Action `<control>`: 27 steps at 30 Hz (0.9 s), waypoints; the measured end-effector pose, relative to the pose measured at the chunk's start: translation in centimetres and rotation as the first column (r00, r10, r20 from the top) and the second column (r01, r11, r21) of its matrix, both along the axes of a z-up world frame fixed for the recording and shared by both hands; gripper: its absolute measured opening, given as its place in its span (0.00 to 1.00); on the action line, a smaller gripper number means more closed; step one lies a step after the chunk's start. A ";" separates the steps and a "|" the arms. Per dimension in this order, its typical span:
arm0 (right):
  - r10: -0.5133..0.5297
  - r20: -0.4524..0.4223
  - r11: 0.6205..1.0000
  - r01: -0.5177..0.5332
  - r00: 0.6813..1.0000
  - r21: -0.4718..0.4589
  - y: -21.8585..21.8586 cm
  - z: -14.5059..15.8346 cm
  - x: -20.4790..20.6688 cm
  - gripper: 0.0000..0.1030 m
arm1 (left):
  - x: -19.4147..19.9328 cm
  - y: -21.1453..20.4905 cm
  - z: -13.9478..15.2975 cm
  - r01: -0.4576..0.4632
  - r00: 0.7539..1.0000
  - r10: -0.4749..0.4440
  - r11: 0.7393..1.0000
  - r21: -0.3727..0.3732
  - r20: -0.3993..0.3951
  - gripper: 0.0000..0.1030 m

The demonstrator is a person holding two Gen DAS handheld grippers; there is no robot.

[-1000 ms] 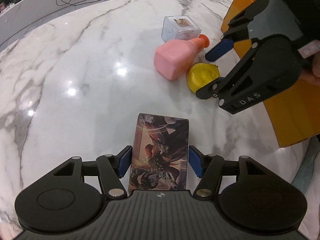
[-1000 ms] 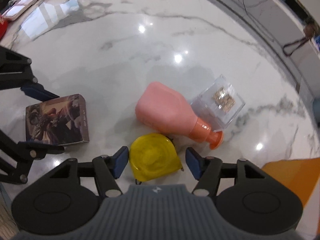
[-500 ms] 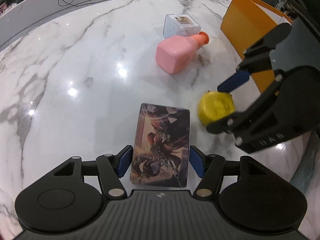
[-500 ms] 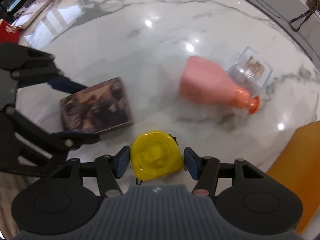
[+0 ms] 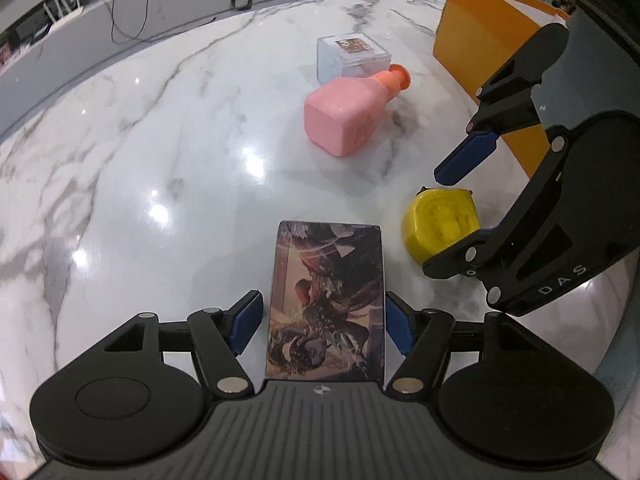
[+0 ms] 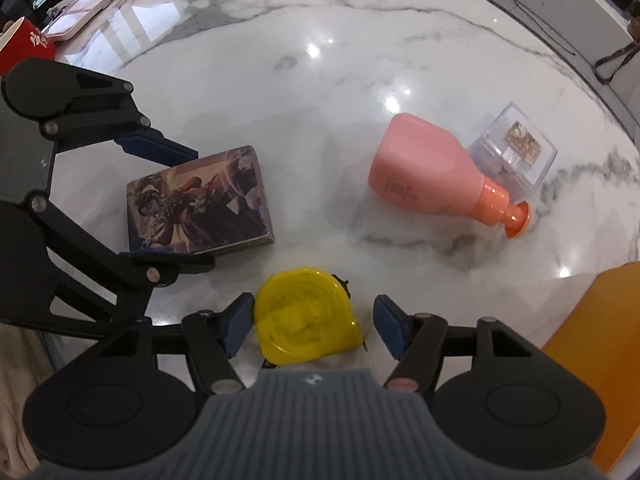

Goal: Organize rigid objects
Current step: 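Grasp the artwork card box with the left tool while the right tool grasps the yellow tape measure, then carry the card box and tape measure over the shoebox and lower them in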

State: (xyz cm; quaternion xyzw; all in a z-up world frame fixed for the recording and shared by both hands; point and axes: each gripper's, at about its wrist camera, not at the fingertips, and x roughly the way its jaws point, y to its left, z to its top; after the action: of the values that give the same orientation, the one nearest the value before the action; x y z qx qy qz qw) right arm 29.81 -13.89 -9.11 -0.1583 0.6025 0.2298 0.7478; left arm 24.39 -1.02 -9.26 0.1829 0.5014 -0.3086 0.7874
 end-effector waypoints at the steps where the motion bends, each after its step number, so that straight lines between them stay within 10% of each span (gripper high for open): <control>1: 0.000 -0.003 1.000 0.000 1.000 0.003 -0.2 0.1 -0.2 0.63 | 0.0 -0.1 0.0 0.006 1.000 -0.006 1.000 0.001 0.008 0.76; 27: 0.021 0.072 1.000 -0.021 0.997 0.010 -0.2 1.2 -1.9 0.56 | -1.7 1.0 2.4 -0.054 0.999 0.054 0.998 -0.037 0.007 0.64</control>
State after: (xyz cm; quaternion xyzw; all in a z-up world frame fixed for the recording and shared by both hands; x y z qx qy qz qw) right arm 27.88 -14.05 -7.93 -0.1687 0.5723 0.2350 0.7673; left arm 22.71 0.01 -6.82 0.1560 0.4971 -0.2959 0.8007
